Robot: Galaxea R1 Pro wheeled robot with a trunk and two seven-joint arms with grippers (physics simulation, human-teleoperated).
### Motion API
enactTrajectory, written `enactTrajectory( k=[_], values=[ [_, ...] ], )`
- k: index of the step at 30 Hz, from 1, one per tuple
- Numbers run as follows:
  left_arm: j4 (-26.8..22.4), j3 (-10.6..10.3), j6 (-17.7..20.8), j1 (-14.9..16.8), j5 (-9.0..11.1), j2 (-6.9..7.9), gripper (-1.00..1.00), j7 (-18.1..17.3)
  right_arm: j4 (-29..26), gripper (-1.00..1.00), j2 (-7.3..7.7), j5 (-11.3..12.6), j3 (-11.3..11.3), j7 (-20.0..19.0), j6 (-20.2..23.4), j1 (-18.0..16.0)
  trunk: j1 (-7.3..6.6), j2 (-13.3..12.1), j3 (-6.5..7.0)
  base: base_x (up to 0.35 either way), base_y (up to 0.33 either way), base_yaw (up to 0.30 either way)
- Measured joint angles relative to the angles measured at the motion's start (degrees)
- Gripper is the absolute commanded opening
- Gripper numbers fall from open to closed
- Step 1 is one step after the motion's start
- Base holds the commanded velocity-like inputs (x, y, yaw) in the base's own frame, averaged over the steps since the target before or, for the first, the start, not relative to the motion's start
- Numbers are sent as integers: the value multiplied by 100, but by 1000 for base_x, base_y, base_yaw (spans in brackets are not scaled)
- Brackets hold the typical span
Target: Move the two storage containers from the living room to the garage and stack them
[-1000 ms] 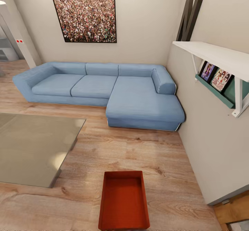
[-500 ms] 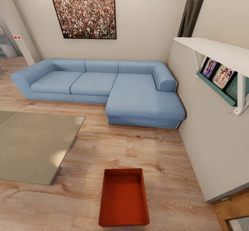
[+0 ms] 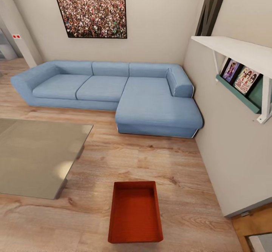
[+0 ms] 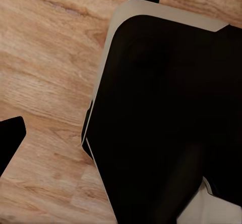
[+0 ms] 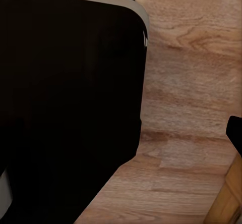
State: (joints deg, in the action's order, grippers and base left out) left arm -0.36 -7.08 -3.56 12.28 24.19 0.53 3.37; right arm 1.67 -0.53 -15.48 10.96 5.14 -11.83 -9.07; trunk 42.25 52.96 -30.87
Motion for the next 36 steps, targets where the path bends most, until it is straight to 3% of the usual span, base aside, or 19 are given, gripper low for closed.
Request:
enactTrajectory(
  k=[36],
  values=[
    [0, 1, 0, 0, 0, 0, 100, 0, 0, 100, 0, 0, 0, 0, 0, 2, 0, 0, -331, 0, 0, 0]
  ],
)
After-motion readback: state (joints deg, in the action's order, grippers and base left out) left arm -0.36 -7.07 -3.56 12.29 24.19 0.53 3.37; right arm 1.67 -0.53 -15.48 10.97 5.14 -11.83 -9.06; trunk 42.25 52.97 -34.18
